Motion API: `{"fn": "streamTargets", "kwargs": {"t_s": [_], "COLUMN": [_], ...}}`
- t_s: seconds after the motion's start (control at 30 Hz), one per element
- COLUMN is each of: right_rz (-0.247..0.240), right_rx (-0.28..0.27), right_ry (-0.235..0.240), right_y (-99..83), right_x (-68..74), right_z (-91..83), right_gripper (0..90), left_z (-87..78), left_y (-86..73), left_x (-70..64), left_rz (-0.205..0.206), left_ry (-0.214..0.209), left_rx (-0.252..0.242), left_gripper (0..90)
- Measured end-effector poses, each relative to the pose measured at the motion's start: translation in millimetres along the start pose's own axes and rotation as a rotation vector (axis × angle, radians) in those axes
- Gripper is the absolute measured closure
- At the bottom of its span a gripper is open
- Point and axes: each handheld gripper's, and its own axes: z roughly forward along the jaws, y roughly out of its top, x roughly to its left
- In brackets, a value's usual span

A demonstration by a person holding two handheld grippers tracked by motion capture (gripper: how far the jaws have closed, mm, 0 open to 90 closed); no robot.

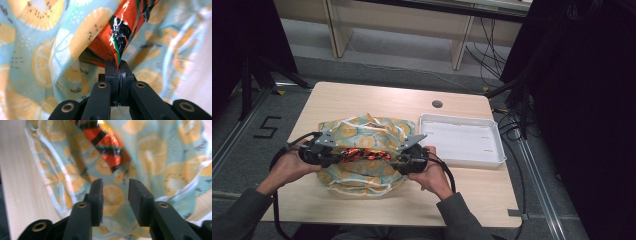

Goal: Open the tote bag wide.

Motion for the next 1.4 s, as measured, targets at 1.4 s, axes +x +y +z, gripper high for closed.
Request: {"fn": "streamTargets", "kwargs": {"t_s": [1.4], "right_rz": [-0.021], "right_rx": [-0.224], "right_ry": [0.038], "right_y": [31.3], "right_x": [0.1], "right_z": [-4.2], "right_gripper": [50.9], "left_z": [-51.0], "left_y": [23.6], "left_x": [-10.8], "left_rz": [0.025], "left_ry": [-0.129], "left_rx": [-0.133], "left_gripper": [88.2]}}
